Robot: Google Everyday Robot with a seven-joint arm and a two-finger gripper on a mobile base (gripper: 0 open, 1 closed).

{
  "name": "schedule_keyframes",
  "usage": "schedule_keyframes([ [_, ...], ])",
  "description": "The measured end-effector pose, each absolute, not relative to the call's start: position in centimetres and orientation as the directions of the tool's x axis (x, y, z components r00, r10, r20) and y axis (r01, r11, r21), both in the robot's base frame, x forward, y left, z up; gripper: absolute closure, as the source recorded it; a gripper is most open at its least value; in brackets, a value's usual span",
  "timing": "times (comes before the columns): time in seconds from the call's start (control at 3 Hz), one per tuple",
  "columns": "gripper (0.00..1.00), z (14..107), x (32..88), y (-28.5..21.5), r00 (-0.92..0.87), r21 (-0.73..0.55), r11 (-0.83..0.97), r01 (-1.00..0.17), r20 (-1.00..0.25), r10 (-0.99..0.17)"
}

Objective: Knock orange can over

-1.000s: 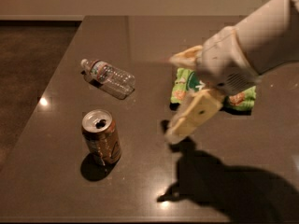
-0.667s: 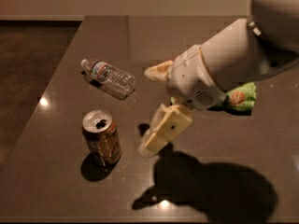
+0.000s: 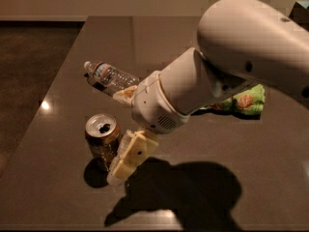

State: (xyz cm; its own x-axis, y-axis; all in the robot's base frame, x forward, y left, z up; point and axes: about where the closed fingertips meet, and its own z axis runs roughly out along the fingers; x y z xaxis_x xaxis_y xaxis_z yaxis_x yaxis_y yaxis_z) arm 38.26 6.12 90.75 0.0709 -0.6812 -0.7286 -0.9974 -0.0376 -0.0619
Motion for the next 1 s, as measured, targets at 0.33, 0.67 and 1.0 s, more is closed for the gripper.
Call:
schedule_keyframes([
  [0.33,0.26,90.1,38.1,8.3,0.072,-0.044,-0.059,-0.997,-0.737,-0.672],
  [0.67,0.5,90.2,38.2,8.9,0.062,-0.03,-0.06,-0.998,-0.75,-0.658],
  [1.0,0.73,91.0,39.0,7.7,0.04,-0.031,-0.025,-0.999,-0.726,-0.686],
])
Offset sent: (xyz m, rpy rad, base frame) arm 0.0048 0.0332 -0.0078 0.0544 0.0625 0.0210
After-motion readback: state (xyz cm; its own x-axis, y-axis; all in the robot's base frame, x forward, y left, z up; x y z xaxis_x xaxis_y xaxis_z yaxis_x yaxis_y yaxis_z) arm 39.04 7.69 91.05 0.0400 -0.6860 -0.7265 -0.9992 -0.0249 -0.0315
